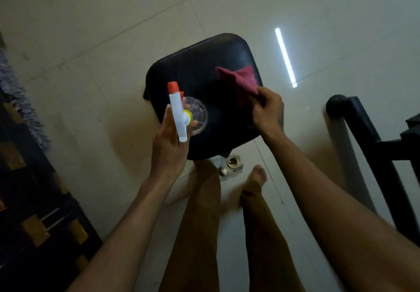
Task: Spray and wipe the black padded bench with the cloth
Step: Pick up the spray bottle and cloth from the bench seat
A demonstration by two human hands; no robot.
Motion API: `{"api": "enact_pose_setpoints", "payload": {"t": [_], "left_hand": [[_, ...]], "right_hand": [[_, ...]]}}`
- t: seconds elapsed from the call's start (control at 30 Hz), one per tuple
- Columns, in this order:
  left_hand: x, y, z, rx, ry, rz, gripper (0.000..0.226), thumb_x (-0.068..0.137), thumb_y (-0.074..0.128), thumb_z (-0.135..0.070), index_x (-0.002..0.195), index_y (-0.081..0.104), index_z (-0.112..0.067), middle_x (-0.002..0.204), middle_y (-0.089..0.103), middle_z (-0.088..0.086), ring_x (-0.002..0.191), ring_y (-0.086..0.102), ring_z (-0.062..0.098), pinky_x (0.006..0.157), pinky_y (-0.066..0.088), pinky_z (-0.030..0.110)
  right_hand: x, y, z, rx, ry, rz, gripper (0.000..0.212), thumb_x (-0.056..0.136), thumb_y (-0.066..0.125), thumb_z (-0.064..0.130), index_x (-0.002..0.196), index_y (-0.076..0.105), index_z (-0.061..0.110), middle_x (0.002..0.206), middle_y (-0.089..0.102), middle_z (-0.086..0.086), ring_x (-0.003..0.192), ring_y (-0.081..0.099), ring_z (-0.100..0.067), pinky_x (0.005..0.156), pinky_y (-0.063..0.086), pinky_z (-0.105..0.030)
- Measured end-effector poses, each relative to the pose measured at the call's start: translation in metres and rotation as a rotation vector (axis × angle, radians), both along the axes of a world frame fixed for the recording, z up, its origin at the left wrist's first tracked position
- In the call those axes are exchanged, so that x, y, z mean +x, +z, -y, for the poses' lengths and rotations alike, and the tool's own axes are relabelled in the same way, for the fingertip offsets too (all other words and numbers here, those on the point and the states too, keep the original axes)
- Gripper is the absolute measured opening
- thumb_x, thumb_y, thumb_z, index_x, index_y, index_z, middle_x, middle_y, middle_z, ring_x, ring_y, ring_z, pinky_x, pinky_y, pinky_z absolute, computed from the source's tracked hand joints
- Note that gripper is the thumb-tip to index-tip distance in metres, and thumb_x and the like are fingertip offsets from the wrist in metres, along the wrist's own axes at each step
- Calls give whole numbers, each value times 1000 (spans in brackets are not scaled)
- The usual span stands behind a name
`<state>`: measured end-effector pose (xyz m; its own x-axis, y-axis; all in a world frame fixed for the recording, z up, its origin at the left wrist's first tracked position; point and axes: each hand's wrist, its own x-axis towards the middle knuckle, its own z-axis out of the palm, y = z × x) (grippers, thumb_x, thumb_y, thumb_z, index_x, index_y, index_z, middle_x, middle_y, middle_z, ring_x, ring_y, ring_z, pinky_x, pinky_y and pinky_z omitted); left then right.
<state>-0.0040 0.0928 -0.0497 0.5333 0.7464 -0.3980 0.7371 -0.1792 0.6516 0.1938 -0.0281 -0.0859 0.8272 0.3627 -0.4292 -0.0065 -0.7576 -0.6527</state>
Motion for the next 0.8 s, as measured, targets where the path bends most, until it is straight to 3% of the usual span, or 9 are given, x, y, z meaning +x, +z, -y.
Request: {"api": "enact_pose_setpoints", "payload": {"t": [0.07,0.13,0.2,0.27,0.37,0.53,0.63,0.7,0.8], "left_hand": [[9,9,13,-54,-19,30,42,101,60,-15,138,53,4,117,64,11,104,60,20,70,33,-4],[20,19,21,-77,-61,91,44,101,60,-17,138,52,4,126,65,13,118,62,17,80,37,1],[41,32,39,-116,-111,144,35,102,59,-14,134,53,-2,112,62,-11,106,56,-18,82,40,1],[60,43,63,-142,-175,173,25,103,57,-12,127,53,-19,100,54,-22,92,53,-25,75,41,-1],[87,60,110,-189,-309,203,29,102,58,-14,109,52,-41,92,57,-18,87,56,-19,75,44,3],[124,81,214,-233,-538,204,32,101,61,-14,90,48,-41,83,55,-13,78,57,-15,69,45,6],[142,84,288,-237,-695,196,32,103,59,-14,96,47,-43,89,54,-18,85,55,-20,75,44,2],[150,85,338,-234,-784,215,26,104,58,-15,113,52,-39,100,58,-21,93,56,-20,80,47,5],[156,85,415,-288,-869,223,39,101,59,-18,139,52,-8,120,61,-6,104,56,-17,89,49,7]], "right_hand": [[-2,12,28,75,-156,-105,18,100,55,13,108,71,18,95,73,-5,85,71,-22,72,61,-40],[-8,25,55,163,-275,-188,15,103,52,11,104,67,14,84,70,-10,67,71,-23,54,60,-37],[-12,37,90,187,-386,-194,15,104,51,11,103,65,11,77,68,-4,57,67,-11,48,55,-23],[-14,45,128,200,-491,-196,16,104,50,12,107,65,9,79,68,0,60,68,-7,51,54,-17],[-18,55,193,231,-632,-204,16,105,50,16,109,66,16,92,72,-4,77,74,-12,64,61,-27],[-21,72,307,297,-861,-129,15,104,52,21,100,66,25,97,71,-2,94,71,-17,78,61,-31],[-28,83,380,364,-1008,-74,16,104,51,19,97,63,25,93,70,4,89,71,-8,70,59,-20],[-34,85,429,386,-1112,-41,17,104,52,20,95,63,28,93,70,8,87,71,-5,72,59,-21],[-43,84,506,382,-1250,-17,16,103,53,22,96,63,32,93,70,11,87,71,-4,70,59,-20]]}}
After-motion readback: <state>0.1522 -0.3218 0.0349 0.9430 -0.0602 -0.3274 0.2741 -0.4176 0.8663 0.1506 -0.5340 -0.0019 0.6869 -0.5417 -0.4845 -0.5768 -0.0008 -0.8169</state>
